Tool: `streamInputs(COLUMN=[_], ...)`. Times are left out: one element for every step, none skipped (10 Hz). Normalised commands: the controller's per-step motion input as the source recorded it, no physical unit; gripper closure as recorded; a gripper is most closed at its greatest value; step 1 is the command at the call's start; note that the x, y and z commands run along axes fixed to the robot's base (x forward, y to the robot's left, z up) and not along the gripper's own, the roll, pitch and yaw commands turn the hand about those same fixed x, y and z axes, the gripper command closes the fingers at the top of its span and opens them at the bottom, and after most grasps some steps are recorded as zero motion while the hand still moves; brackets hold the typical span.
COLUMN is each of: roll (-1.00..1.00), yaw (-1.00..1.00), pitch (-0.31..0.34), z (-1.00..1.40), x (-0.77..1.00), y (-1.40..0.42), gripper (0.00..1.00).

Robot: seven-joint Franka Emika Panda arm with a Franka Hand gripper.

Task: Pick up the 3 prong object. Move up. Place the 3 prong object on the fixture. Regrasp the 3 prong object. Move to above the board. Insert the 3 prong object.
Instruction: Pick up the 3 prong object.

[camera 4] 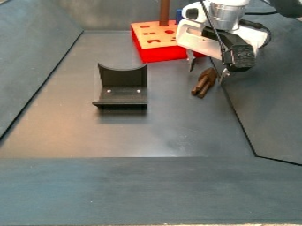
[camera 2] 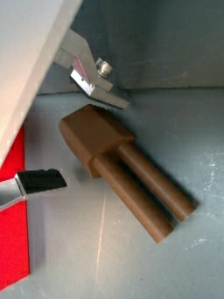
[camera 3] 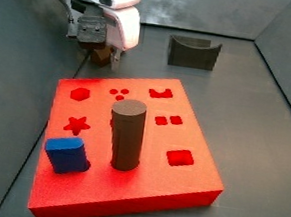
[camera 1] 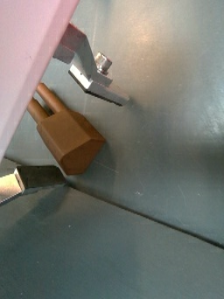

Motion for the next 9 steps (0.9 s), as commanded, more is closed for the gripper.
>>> streamInputs(roll=[0.00,0.00,0.00,0.00,0.00,0.00,0.00,0.00,0.00], yaw=[0.00,0.00,0.00,0.00,0.00,0.00,0.00,0.00,0.00], pitch=[0.000,0.000,0.000,0.000,0.000,0.000,0.000,0.000,0.000], z=[0.00,0.00,0.00,0.00,0.00,0.00,0.00,0.00,0.00], x=[0.00,0.00,0.00,0.00,0.00,0.00,0.00,0.00,0.00], y=[0.00,0.00,0.00,0.00,0.00,0.00,0.00,0.00,0.00], gripper=[0.00,1.00,1.00,1.00,1.00,1.00,1.00,1.00,1.00])
